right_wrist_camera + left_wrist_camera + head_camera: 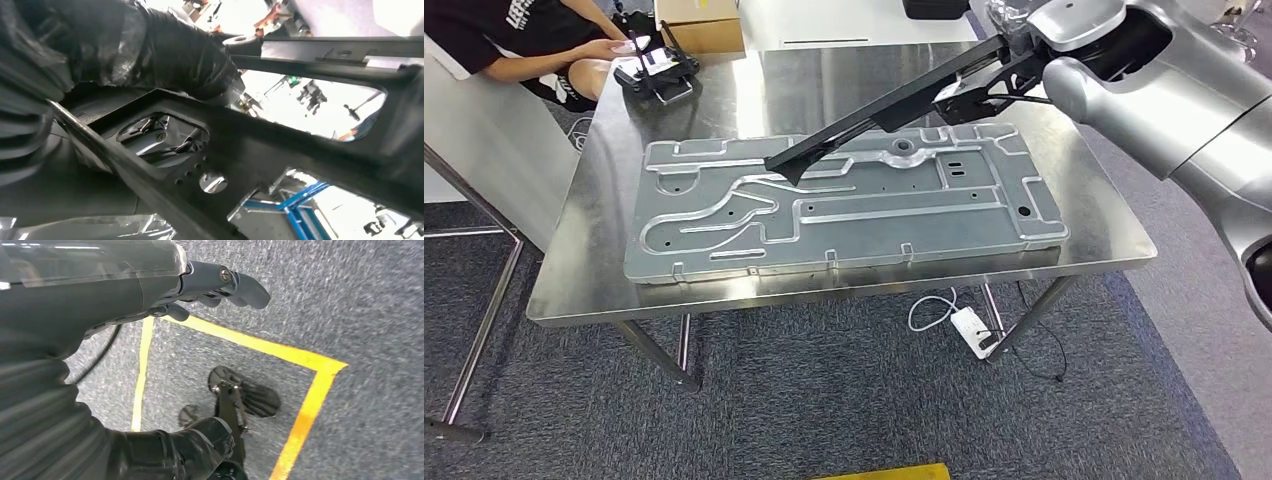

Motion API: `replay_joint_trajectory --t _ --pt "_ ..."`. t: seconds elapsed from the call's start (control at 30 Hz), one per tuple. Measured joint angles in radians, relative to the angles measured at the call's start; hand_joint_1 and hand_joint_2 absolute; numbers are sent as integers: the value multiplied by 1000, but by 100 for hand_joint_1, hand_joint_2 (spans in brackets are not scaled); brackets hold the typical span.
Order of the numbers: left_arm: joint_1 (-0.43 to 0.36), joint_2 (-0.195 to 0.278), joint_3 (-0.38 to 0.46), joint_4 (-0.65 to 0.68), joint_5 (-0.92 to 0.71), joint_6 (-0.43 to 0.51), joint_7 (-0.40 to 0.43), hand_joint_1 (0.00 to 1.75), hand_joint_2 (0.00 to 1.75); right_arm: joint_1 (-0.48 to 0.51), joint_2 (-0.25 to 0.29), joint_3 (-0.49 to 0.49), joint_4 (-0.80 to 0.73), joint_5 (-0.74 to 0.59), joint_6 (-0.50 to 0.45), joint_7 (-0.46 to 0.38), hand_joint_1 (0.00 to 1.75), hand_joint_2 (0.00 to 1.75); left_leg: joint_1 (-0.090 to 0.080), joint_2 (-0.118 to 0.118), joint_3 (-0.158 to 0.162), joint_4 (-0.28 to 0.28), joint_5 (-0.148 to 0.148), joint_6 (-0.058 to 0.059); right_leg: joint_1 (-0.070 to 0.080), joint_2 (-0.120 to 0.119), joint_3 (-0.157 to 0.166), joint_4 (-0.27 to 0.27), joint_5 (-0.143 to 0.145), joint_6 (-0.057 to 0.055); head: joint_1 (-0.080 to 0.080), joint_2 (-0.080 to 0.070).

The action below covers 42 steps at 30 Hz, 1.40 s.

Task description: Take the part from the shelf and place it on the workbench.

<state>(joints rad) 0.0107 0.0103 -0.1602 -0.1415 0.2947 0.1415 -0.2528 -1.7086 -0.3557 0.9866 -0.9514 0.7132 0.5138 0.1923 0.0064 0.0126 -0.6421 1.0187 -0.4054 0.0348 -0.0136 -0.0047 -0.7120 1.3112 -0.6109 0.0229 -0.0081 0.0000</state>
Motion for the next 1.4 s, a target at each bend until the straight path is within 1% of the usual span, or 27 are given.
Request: replay_joint_trajectory --t 0.03,0.07,0.13,0.17,0.23,0.3,0.37,0.4,0.5,0.53,0.57,0.6,0.63,0.7,0.73,0.83,0.87,0.93,1.0,1.03,1.07,1.1,1.13,1.2,1.23,1.33,1.4 --pt "0 0 0 0 1 1 -1 0 175 2 -6 0 0 -1 0 0 175 175 -2 -8 1 1 -1 2 0 3 -18 23 6 -2 0 0" --pt "0 0 0 0 1 3 -1 0 175 3 -10 0 0 -2 0 0 175 175 -3 -14 4 2 -2 2 1 4 -17 5 32 -5 0 0" --pt "2 0 0 0 5 6 -2 0 175 3 -17 0 -1 -9 2 -2 175 175 -6 -24 9 4 -6 2 2 5 32 -124 117 -16 0 0" --pt "2 0 0 0 6 7 -3 0 175 2 -20 0 -2 -13 3 -3 175 175 -9 -28 10 7 -9 0 5 6 59 -190 148 -21 0 0" --pt "2 -1 0 0 9 10 -4 0 175 0 -25 0 -5 -20 5 -6 175 175 -11 -32 7 10 -10 -5 10 9 85 -257 169 -27 0 0" --pt "3 -1 0 0 12 13 -4 0 175 0 -29 0 -8 -29 8 -9 175 175 -12 -34 6 8 -9 -13 10 9 86 -264 170 -30 -1 0" --pt "4 -2 0 0 16 15 -4 0 175 0 -34 0 -13 -46 12 -11 175 175 -13 -32 -1 27 -27 -22 4 5 92 -274 175 -38 -1 0" --pt "5 -3 0 0 18 15 -4 0 175 -1 -38 0 -17 -57 15 -12 175 175 -11 -29 -15 61 -49 -28 0 4 95 -279 177 -43 -1 0" --pt "7 -4 0 0 26 19 -5 0 175 -3 -58 4 -31 -97 24 -13 175 175 -1 -21 -95 242 -136 -42 1 2 97 -280 177 -48 -1 0" --pt "7 -3 0 0 29 20 -5 0 175 -3 -68 6 -39 -112 30 -13 175 175 2 -19 -111 276 -143 -45 0 2 98 -280 177 -48 -1 0" --pt "7 -3 0 0 32 20 -5 0 175 -4 -81 8 -49 -126 34 -14 175 175 4 -18 -110 275 -131 -46 0 2 98 -279 176 -47 -1 0" --pt "7 -3 0 0 35 20 -6 0 175 -6 -94 10 -59 -138 39 -14 175 175 6 -18 -89 232 -103 -46 0 2 99 -278 174 -45 -1 0" --pt "7 -3 0 0 37 20 -6 0 175 -9 -106 11 -69 -149 42 -14 175 175 7 -16 -55 164 -68 -44 -1 2 100 -276 172 -42 -1 0" --pt "7 -3 0 0 40 20 -6 0 175 -20 -129 15 -84 -165 46 -13 175 175 4 -14 8 45 -30 -38 2 3 99 -272 167 -34 -1 0" --pt "7 -3 0 0 41 21 -6 0 175 -25 -138 18 -89 -171 48 -12 175 175 2 -14 22 17 -26 -35 3 3 98 -271 167 -29 -1 0" --pt "7 -3 0 0 43 21 -7 0 175 -30 -160 27 -102 -180 51 -11 175 175 1 -16 29 2 -27 -21 2 3 99 -273 165 -13 -1 0" --pt "7 -3 0 0 44 21 -7 0 175 -31 -168 28 -105 -181 51 -11 175 175 2 -15 33 -4 -24 -15 1 3 95 -262 155 -8 -1 0" --pt "7 -3 0 0 44 21 -8 0 175 -34 -181 31 -110 -188 52 -10 175 175 4 -13 38 -14 -20 -4 -2 4 60 -183 106 -1 0 0" --pt "5 -3 0 0 46 22 -9 0 175 -35 -193 38 -113 -200 52 -9 175 175 3 -13 38 -13 -20 0 -2 5 -1 -52 50 5 0 0" --pt "5 -3 0 0 48 22 -10 0 175 -34 -199 42 -115 -205 51 -9 175 175 3 -14 38 -12 -21 2 -3 5 -22 -8 40 7 0 0" --pt "5 -3 0 0 49 23 -10 0 175 -33 -205 46 -117 -209 51 -8 175 175 3 -15 39 -9 -22 2 -4 5 -27 -1 51 9 0 0" --pt "5 -3 0 0 49 23 -10 0 175 -33 -209 49 -119 -210 51 -8 175 175 3 -17 39 -6 -25 2 -6 4 -14 -33 79 9 0 0" --pt "6 -3 0 0 50 23 -10 0 175 -33 -213 50 -121 -211 51 -8 175 175 3 -19 39 -1 -28 1 -8 4 15 -97 117 8 0 0" --pt "6 -3 0 0 50 24 -11 0 175 -35 -218 51 -125 -213 50 -6 175 175 1 -21 34 9 -34 -6 -7 6 70 -215 162 3 0 0" --pt "6 -3 0 0 50 24 -11 0 175 -36 -220 52 -126 -215 49 -5 175 175 -1 -21 31 13 -36 -9 -4 7 83 -246 168 -1 0 0" --pt "5 -4 0 0 52 28 -12 0 175 -36 -224 57 -130 -228 47 -3 175 175 -4 -21 25 14 -36 -20 -3 7 84 -259 168 -13 0 0" --pt "6 -4 0 0 54 31 -12 0 175 -36 -227 60 -132 -234 43 -2 175 175 -3 -19 10 47 -60 -30 -8 6 87 -264 172 -26 0 0"
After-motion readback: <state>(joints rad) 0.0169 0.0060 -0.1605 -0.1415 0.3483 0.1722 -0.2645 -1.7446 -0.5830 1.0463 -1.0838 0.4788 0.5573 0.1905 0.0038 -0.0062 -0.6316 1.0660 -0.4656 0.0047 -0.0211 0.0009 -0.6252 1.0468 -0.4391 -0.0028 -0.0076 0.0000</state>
